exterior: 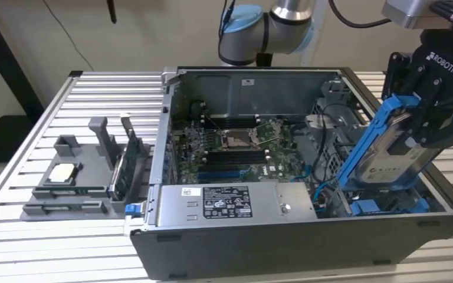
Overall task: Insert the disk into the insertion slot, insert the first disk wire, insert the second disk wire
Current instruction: 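Insert the disk into the insertion slot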
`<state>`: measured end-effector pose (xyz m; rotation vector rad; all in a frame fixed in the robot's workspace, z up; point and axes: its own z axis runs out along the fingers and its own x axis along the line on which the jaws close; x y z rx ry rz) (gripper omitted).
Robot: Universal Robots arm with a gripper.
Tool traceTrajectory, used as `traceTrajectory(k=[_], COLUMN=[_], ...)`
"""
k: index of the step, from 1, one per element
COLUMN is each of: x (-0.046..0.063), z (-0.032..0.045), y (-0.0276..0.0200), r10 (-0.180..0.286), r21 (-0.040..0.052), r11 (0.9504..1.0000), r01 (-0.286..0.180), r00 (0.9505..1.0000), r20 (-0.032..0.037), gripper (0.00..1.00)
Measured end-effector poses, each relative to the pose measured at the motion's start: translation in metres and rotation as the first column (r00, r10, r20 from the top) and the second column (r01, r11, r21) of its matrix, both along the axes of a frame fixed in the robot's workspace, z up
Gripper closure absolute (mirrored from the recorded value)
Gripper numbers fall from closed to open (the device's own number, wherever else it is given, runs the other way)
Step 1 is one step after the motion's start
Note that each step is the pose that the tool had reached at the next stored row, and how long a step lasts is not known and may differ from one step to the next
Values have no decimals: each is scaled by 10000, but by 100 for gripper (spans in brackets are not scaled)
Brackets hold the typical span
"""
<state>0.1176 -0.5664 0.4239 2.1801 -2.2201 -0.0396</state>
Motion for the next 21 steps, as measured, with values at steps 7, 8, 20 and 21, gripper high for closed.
traceTrajectory(k=[7,8,20,21], x=[91,106,148,147], z=[-37,-45,-178,-182], y=[0,1,-29,-29], r10=[0,1,1,0], r21=[-1,-1,-11,-16], r11=[10000,10000,10000,10000], r01=[0,-1,-1,0], r00=[10000,10000,10000,10000], r20=[-31,-38,-92,-92], gripper=[67,67,67,67])
